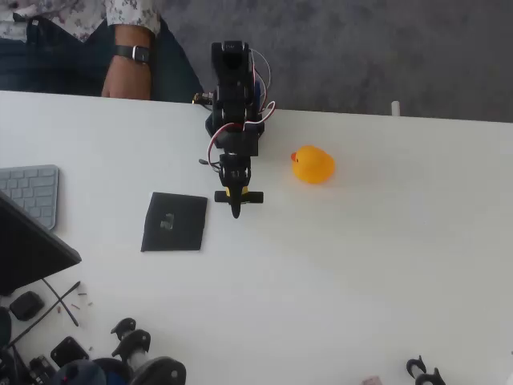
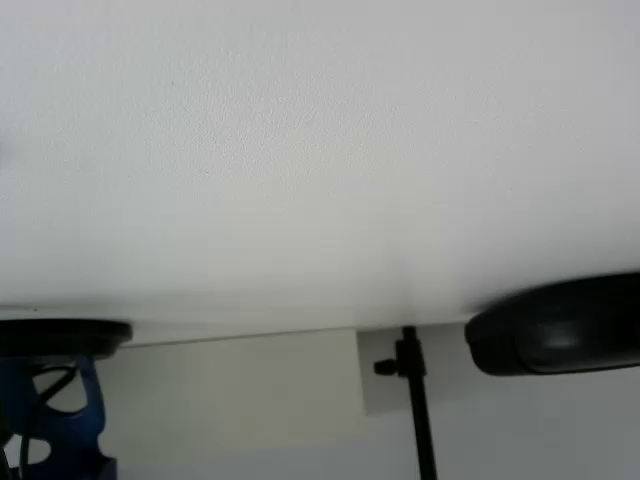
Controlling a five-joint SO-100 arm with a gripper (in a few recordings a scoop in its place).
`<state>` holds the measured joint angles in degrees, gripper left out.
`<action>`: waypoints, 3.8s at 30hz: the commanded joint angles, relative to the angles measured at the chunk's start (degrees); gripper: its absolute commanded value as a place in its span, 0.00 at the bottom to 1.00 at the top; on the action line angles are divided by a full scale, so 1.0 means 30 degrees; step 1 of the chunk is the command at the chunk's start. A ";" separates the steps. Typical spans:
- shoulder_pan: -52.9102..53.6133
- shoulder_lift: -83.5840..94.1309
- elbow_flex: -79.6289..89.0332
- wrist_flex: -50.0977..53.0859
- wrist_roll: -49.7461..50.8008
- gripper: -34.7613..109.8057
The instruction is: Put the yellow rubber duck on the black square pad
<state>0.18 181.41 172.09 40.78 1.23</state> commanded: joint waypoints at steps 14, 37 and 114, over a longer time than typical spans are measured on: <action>-0.0234 0.0410 0.0029 -0.0146 0.0146 0.26; -0.0410 0.0410 0.0059 -0.0088 0.0264 0.26; -0.0469 -1.5820 -1.8838 0.1582 -1.2861 0.27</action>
<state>-0.35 132.98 113.55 43.59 -33.31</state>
